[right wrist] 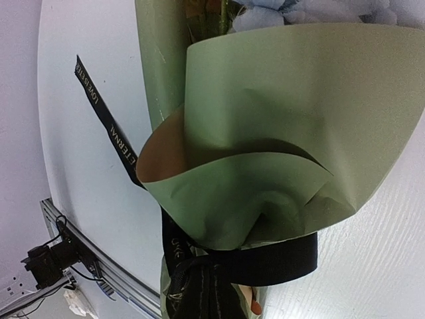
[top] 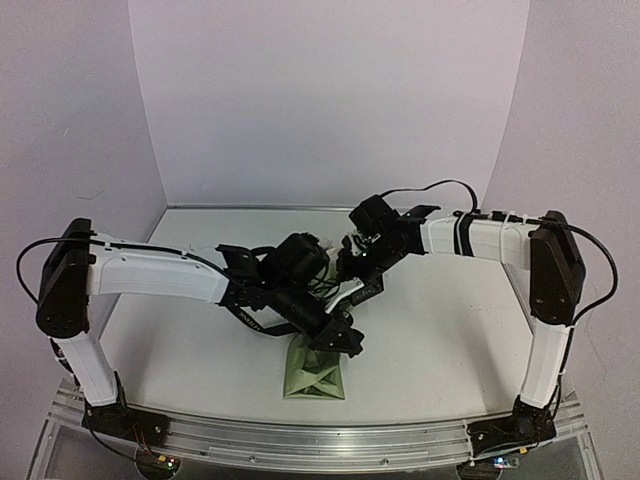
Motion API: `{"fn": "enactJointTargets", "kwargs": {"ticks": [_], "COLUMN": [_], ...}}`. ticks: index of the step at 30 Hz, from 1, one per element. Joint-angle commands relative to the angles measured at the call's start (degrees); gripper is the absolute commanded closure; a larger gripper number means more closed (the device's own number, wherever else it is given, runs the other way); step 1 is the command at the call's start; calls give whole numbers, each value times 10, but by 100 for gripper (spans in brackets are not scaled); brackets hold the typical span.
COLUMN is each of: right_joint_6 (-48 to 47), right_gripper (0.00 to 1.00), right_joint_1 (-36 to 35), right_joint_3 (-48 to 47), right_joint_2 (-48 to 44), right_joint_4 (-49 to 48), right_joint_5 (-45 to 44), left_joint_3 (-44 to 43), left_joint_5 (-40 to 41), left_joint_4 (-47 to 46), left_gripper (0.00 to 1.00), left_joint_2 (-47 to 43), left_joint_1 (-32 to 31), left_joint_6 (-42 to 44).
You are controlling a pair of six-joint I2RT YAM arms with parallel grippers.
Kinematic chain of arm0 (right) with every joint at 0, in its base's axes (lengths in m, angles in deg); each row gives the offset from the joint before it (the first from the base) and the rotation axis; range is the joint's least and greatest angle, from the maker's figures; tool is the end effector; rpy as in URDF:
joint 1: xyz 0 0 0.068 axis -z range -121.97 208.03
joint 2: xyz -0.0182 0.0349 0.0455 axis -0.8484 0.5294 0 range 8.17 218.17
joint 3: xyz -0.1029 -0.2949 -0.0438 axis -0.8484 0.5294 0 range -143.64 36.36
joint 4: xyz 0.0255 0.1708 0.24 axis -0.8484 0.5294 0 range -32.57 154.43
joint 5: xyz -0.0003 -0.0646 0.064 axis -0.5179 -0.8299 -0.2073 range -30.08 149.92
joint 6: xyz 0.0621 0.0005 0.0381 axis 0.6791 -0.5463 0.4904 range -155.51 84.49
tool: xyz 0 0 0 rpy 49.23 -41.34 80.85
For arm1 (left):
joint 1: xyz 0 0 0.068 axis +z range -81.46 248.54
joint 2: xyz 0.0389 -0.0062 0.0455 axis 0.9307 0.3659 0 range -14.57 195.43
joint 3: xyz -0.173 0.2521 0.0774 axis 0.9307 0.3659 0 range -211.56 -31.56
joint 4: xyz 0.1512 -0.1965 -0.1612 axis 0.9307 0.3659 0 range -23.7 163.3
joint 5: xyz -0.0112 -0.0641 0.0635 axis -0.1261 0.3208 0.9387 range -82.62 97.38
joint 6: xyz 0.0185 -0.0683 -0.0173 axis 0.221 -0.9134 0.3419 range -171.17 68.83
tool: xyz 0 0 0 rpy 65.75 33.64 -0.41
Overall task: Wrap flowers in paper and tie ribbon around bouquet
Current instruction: Cross the half-tied ribbon over the folded bouquet.
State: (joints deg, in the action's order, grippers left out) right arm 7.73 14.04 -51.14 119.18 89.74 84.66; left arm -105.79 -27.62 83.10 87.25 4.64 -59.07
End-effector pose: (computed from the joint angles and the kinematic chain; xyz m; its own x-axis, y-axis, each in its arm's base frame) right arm 0.3310 0.3548 0.2370 -0.9816 -0.0828 -0.1721 -0.1750 0.7506 0.6371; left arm 0.1662 -0.4179 0.2512 -0.4307 0.6233 -0.6527 0.8650 0.0787 -0.4956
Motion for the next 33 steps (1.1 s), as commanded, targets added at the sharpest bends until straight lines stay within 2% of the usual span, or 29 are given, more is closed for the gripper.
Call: {"fn": "enactJointTargets", "kwargs": {"ticks": [1, 6, 10, 13, 14, 18, 20, 22, 27, 28, 31, 33], "right_joint_6": [-17, -28, -34, -36, -37, -46, -51, -56, -69, -71, -75, -76], "right_gripper": [100, 100, 100, 100, 100, 100, 100, 100, 100, 100, 100, 100], "right_joint_1": [4, 5, 7, 9, 9, 9, 9, 9, 9, 9, 9, 9], "right_joint_3": [-31, -45, -50, -50, -50, -51, -52, -51, -41, -41, -42, -42], "right_joint_2": [16, 27, 29, 29, 29, 29, 29, 26, 15, 12, 5, 3], "right_joint_4": [17, 25, 31, 34, 35, 41, 44, 46, 48, 48, 49, 49], "right_joint_5": [22, 33, 34, 35, 35, 35, 35, 35, 33, 33, 28, 27], "left_joint_3": [-60, -62, -65, -75, -72, -54, -37, -7, 80, 94, 116, 113], "left_joint_5": [-14, 4, 27, 24, 22, 8, 13, 37, 47, 46, 64, 62], "left_joint_4": [-47, -112, -187, -198, -201, -207, -215, -233, -289, -287, -258, -230], "left_gripper": [93, 84, 85, 87, 84, 59, 52, 49, 47, 47, 38, 38], "left_joint_2": [51, 74, 83, 91, 89, 67, 46, 18, -73, -87, -126, -132], "left_joint_1": [-7, -17, -17, -16, -16, -16, -17, -12, 37, 45, 61, 66], "left_joint_6": [4, -20, -73, -84, -83, -81, -86, -97, -158, -161, -143, -127]}}
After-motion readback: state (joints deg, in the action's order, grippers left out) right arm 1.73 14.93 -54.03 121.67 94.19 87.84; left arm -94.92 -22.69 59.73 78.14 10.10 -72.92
